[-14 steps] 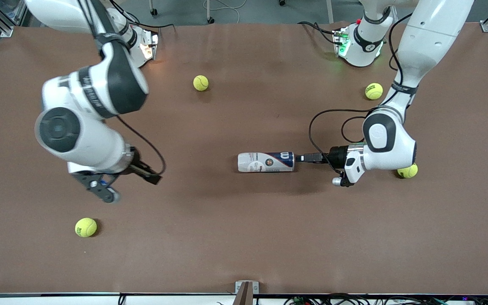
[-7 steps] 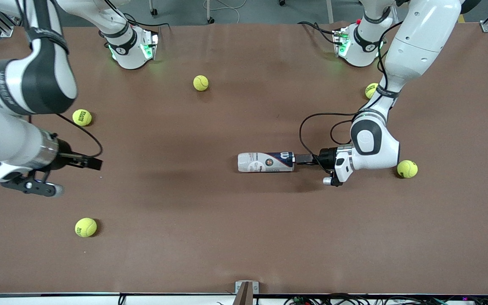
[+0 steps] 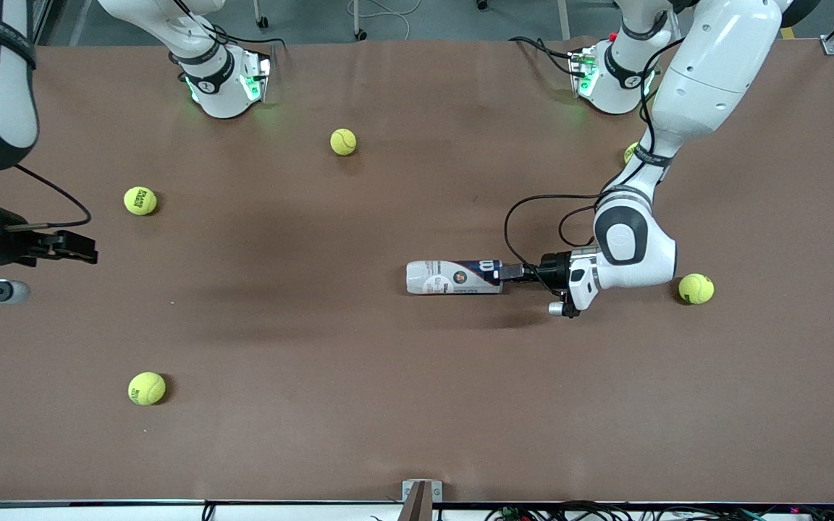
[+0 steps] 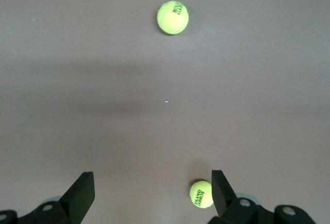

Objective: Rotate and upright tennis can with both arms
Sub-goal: 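Tilt the can end upward with the left gripper, pivoting on its base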

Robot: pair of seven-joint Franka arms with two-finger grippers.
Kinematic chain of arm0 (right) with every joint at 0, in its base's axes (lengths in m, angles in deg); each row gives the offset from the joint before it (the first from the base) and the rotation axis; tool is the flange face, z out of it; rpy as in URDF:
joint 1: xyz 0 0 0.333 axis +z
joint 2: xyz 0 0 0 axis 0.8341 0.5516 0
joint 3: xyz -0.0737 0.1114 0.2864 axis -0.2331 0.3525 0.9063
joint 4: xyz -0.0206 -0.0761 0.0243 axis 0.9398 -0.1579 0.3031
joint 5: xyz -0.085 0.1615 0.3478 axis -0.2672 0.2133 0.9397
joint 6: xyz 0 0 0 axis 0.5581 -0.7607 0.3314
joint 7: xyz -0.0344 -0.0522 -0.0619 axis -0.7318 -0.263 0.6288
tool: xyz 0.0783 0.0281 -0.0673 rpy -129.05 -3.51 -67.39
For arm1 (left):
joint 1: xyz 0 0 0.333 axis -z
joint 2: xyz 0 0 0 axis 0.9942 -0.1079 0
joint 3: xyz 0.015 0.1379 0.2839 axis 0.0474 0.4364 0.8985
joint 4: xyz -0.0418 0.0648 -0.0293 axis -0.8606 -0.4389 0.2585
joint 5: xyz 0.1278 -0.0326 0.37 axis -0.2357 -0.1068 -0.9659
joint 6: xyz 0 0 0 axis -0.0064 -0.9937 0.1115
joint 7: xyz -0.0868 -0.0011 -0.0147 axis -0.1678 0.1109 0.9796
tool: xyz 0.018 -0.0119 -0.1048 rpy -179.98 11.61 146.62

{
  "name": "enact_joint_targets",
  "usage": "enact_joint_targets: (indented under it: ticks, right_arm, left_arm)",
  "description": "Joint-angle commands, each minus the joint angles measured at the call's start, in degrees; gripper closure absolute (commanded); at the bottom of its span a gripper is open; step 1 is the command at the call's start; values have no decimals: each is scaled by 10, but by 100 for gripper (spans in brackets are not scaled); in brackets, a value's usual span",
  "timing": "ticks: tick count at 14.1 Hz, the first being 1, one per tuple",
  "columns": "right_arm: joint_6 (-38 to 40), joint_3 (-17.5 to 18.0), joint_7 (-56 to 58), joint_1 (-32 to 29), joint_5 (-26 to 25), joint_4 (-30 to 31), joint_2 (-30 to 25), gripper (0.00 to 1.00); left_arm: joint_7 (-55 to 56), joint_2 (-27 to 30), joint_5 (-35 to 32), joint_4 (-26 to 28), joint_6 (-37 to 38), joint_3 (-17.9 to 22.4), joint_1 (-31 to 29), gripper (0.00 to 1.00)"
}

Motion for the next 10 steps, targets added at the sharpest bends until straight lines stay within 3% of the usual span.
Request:
enact_joint_targets:
  ticks: [1, 6, 10]
  right_arm:
    - [-5, 12, 10, -22, -7, 14, -19, 0]
    - [3, 12, 10, -28, -7, -23, -12, 0]
    - [17, 13, -25, -28, 6, -34, -13, 0]
  left_arm:
    - [-12, 4, 18, -4, -7, 0, 5, 78]
    - [-2, 25, 18, -14, -7, 0, 1, 98]
    - [82, 51, 4, -53, -1, 5, -3, 100]
